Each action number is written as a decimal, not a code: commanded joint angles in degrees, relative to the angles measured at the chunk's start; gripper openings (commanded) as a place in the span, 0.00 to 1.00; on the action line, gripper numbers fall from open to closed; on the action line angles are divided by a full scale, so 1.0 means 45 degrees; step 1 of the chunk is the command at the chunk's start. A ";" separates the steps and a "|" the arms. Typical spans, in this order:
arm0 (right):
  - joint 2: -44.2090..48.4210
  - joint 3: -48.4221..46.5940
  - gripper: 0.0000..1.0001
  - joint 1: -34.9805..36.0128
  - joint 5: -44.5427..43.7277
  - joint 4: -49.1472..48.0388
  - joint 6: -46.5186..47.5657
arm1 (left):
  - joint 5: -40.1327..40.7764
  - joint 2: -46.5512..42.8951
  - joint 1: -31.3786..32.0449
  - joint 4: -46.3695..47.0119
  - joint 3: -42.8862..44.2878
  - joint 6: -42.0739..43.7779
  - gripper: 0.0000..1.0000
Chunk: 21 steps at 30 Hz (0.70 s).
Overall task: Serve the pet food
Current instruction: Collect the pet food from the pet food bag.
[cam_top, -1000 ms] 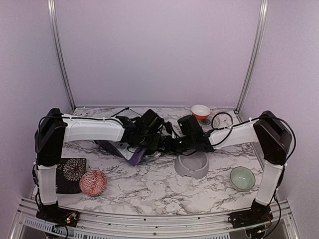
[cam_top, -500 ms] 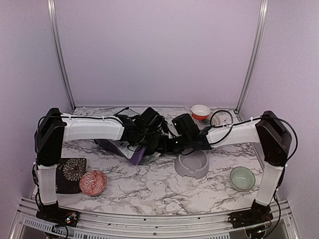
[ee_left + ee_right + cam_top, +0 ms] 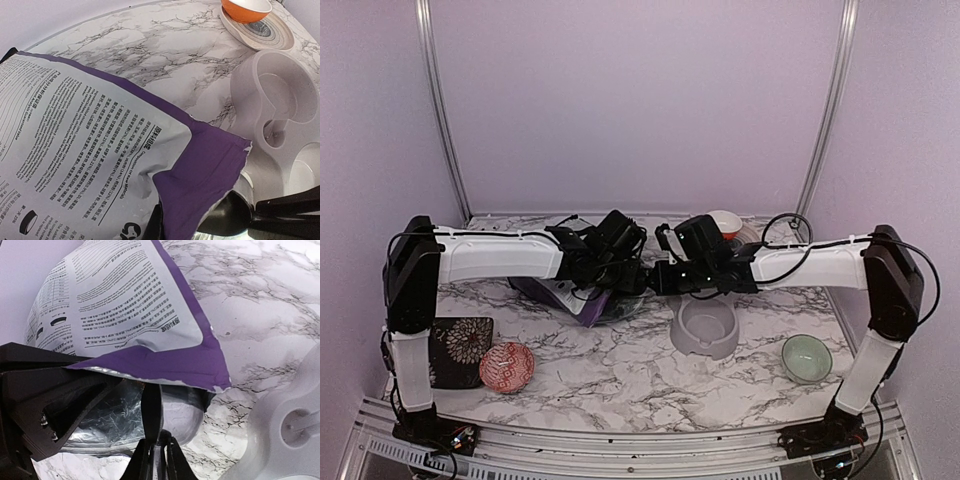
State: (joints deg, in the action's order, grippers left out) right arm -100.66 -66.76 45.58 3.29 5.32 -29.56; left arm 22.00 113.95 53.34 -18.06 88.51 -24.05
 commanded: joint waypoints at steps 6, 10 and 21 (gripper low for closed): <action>0.0010 -0.0887 0.00 -0.0344 -0.2077 0.0319 0.0969 | -0.0538 -0.0909 -0.0093 0.1243 0.0260 -0.0251 0.00; -0.0079 -0.0996 0.00 -0.0369 -0.2363 0.0258 0.1172 | -0.0665 -0.0891 -0.0153 0.1253 0.0356 -0.0257 0.00; -0.0489 -0.1134 0.00 -0.0211 -0.3026 0.0670 0.1320 | -0.0911 -0.0546 -0.0155 0.1122 0.0839 -0.0386 0.00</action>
State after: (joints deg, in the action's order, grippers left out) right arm -101.51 -69.52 45.54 -1.37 6.59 -24.80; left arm 19.81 113.95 52.36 -16.91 88.75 -25.15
